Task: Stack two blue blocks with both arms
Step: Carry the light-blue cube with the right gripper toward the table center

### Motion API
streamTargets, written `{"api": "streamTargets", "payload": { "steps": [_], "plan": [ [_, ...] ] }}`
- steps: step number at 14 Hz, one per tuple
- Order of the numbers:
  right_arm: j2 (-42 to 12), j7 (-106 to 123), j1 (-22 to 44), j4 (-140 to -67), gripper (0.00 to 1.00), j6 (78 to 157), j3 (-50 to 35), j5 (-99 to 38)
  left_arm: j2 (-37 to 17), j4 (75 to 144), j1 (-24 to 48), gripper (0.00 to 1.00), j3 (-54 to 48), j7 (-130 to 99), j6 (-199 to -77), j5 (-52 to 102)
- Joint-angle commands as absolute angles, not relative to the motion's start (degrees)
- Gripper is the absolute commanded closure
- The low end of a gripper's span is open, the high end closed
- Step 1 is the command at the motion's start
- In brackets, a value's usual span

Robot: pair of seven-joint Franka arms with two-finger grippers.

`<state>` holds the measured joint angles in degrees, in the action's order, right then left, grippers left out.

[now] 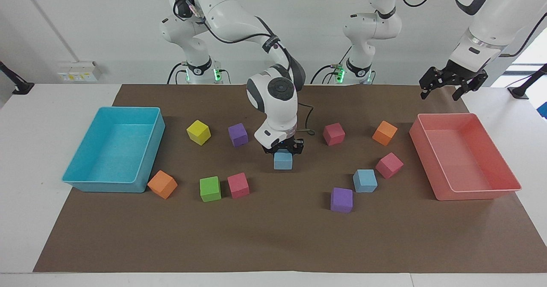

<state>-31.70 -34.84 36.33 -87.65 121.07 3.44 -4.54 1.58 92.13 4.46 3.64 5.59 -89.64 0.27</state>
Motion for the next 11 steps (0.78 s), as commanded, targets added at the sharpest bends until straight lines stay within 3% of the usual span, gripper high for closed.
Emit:
{"api": "streamTargets", "payload": {
  "steps": [1,11],
  "plan": [
    [-32.26,-32.09,36.30,-88.50,1.00,122.52,3.25,-5.89,2.37,92.90,5.01,0.00,3.87,5.36,-91.05,0.35],
    [-31.55,-27.95,36.21,-92.64,1.00,122.87,2.46,-9.66,-8.96,83.32,5.19,0.00,3.25,5.19,-92.71,1.49]
  ]
}}
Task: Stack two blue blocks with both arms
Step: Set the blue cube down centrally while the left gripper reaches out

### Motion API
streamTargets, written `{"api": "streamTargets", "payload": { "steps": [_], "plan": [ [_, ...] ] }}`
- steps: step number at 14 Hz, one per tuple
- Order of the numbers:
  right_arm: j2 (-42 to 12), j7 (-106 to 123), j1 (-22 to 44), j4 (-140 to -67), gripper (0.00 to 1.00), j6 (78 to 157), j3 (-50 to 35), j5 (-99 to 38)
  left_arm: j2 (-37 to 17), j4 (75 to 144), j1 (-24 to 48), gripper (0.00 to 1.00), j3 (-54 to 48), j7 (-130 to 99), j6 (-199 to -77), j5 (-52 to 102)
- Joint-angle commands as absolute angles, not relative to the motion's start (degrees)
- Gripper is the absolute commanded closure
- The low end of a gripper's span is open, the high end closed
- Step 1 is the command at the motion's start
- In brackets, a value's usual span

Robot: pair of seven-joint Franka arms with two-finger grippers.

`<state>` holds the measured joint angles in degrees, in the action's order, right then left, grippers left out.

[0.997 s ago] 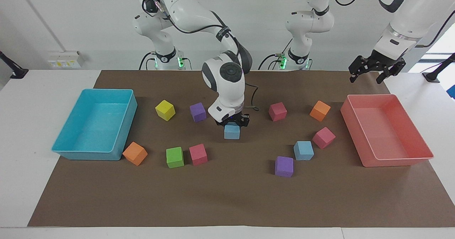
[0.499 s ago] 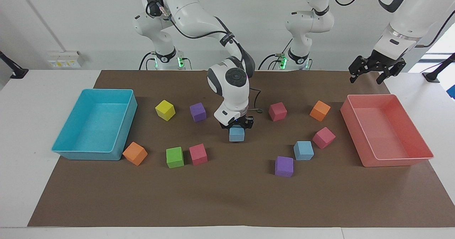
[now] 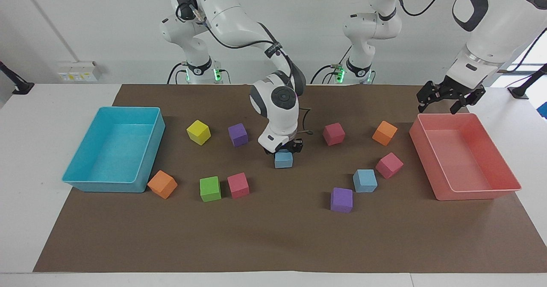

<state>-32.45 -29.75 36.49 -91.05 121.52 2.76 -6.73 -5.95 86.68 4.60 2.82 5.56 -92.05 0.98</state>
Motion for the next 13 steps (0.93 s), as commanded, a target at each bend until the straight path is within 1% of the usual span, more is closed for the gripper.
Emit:
{"api": "streamTargets", "payload": {
  "steps": [1,7,8,9,10,13],
  "plan": [
    [-31.38,-27.95,36.21,-92.81,1.00,122.70,2.46,-9.67,-9.57,83.23,5.27,0.00,3.16,5.10,-93.59,1.49],
    [-30.67,-27.69,36.30,-94.39,1.00,122.96,2.55,-9.67,-9.76,83.32,7.03,0.00,3.25,0.90,-94.48,1.41],
    [-30.67,-27.77,36.30,-94.39,0.95,122.96,2.46,-9.75,-9.58,83.41,7.21,0.00,3.16,-0.69,-94.66,1.23],
    [-30.67,-27.86,36.30,-94.39,0.23,122.96,2.46,-9.67,-9.41,83.58,7.73,0.00,3.16,-1.66,-94.66,1.32],
    [-30.67,-27.95,36.47,-94.39,0.00,122.96,2.55,-9.41,-9.23,83.85,8.17,0.00,3.16,-1.84,-94.66,1.23],
    [-30.24,-28.65,37.61,-93.96,0.00,123.05,2.72,-7.83,-8.88,84.02,8.26,0.00,3.16,-2.11,-94.04,1.23]
  ]
}}
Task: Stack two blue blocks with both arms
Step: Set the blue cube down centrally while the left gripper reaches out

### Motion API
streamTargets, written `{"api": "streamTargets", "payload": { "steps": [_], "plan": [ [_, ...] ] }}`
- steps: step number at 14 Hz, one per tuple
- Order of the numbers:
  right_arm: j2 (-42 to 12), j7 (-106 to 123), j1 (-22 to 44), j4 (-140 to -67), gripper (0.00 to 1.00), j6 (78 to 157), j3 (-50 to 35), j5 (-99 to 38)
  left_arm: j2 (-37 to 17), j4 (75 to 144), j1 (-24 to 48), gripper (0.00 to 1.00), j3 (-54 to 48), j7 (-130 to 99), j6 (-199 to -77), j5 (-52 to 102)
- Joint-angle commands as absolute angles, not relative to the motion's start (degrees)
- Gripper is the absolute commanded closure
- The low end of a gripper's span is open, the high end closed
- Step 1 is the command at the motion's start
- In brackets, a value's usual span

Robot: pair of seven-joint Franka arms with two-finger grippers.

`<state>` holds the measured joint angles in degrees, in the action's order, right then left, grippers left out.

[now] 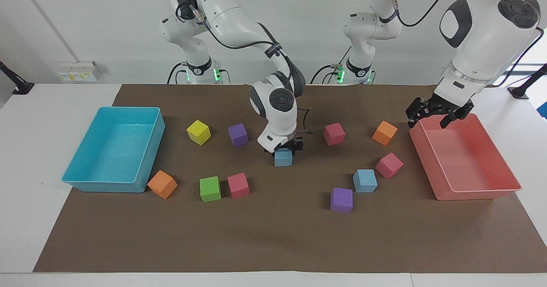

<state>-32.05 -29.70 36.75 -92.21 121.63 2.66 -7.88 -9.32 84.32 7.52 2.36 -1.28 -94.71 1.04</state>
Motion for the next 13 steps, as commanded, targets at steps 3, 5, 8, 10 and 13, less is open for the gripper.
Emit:
{"api": "streamTargets", "payload": {
  "steps": [3,5,8,10,13],
  "plan": [
    [-26.64,-28.83,37.00,-94.13,0.00,123.05,3.16,-6.33,-7.74,84.99,8.35,0.00,3.16,-2.11,-93.78,1.32],
    [-24.62,-28.83,36.30,-94.22,0.00,122.96,3.51,-6.24,-7.56,85.08,8.35,0.00,3.16,-2.02,-93.69,1.32],
    [-20.15,-28.04,32.62,-94.57,0.00,121.91,3.60,-5.54,-4.59,88.05,8.35,0.00,3.16,-2.02,-93.60,1.23],
    [-17.41,-27.86,30.51,-95.10,0.00,120.77,3.60,-5.54,-2.64,90.78,8.35,0.00,3.08,-2.02,-94.39,1.23],
    [-14.60,-25.41,27.44,-97.28,0.00,118.74,3.52,-5.71,-3.86,90.88,8.79,0.00,2.99,-2.02,-99.38,1.41]
  ]
}}
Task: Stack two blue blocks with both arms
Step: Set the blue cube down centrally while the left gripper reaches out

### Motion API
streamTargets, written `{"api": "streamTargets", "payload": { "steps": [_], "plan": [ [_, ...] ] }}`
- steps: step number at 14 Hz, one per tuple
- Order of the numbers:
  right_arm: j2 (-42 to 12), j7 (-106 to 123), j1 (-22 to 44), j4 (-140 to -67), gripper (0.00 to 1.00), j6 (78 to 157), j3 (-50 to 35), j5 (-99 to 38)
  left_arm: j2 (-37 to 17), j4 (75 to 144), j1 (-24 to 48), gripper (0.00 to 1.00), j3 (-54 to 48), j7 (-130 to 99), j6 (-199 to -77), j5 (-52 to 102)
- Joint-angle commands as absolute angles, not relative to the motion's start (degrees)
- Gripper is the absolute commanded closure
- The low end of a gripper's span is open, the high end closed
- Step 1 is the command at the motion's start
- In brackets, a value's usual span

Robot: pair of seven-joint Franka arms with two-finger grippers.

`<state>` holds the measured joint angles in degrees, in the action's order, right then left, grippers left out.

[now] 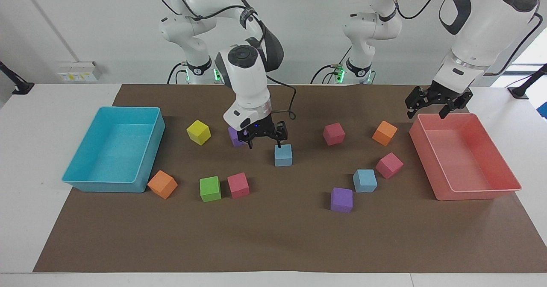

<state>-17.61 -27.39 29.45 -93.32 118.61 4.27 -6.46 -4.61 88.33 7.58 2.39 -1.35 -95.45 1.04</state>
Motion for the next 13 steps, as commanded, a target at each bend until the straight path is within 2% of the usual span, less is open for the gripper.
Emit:
{"api": "streamTargets", "payload": {
  "steps": [1,3,6,13],
  "plan": [
    [-14.07,-24.36,26.38,-98.16,0.00,118.91,3.43,-6.41,-5.00,90.88,9.49,0.00,3.08,-2.11,-100.54,1.41],
    [-14.06,-19.36,24.71,-98.87,0.00,119.27,3.25,-7.81,-7.28,91.23,9.67,0.00,2.99,-2.11,-103.78,1.41],
    [-14.15,-6.91,20.49,-100.63,0.00,119.27,3.34,-22.97,-11.94,92.01,12.03,0.00,3.08,-5.26,-109.75,1.32],
    [-14.85,8.85,16.97,-107.74,0.00,122.42,3.43,-42.07,-18.80,99.57,15.91,0.00,3.08,-10.81,-126.37,0.79]
  ]
}}
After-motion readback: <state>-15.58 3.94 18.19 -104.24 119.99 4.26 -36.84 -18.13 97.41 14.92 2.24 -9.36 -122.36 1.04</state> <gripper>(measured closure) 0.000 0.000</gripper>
